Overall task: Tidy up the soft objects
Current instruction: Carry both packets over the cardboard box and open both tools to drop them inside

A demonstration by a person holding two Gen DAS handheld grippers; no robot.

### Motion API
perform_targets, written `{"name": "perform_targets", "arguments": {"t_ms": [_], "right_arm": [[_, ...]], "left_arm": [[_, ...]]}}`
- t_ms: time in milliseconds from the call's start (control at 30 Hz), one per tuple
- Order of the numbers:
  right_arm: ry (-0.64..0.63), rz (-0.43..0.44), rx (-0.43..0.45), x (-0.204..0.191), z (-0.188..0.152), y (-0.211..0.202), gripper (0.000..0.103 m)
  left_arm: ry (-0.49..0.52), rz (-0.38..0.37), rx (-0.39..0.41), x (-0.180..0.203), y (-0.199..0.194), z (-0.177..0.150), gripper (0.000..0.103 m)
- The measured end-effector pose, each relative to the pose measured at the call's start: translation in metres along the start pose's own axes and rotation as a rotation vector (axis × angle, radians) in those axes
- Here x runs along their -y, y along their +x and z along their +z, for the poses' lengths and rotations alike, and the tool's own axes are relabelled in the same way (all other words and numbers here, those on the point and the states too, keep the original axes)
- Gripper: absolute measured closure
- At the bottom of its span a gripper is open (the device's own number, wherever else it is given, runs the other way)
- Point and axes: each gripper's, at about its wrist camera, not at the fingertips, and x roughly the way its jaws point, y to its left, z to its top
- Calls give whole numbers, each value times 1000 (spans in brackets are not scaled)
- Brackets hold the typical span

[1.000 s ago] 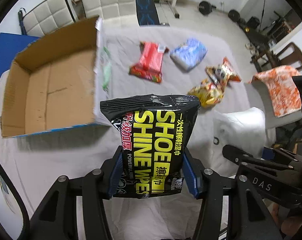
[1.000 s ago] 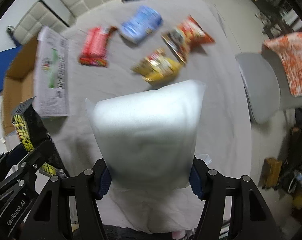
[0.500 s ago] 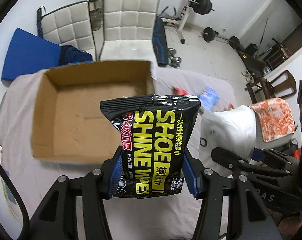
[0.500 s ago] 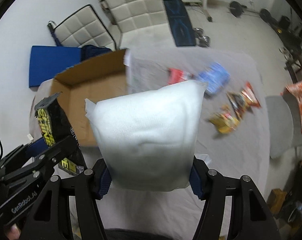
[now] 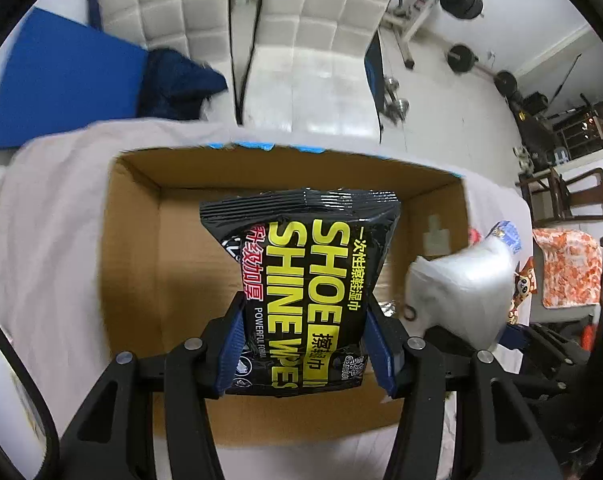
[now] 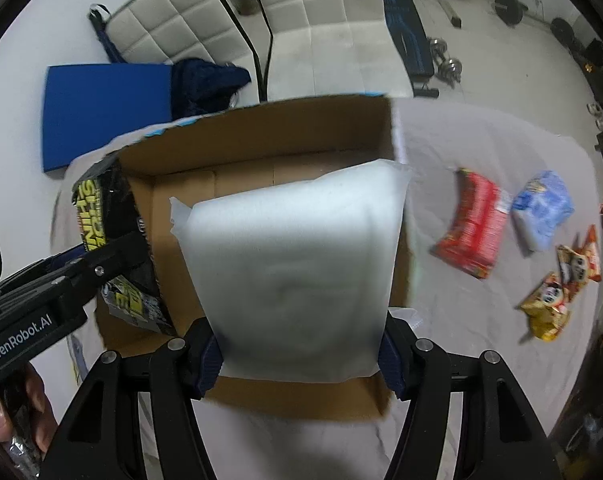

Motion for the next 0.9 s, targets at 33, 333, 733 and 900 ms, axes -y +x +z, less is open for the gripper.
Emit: {"name": "perform_targets", "arguments": {"t_ms": [33,333,733,900], "right_arm": [[5,-8,-17,-1,7,13,37],[32,-77,-86,1,55,88,37],[-34,-140,-116,-13,86,129,33],[-52,-139,-131,-13,88,130,29]], "left_arm": [[-8,-10,-17,-6,6,3,51],[-45,-80,-195,-30,95,40,51],[-19,-101,-271,-30,136,52,50],[-47,-105,-279,-26,135,50,49]]}}
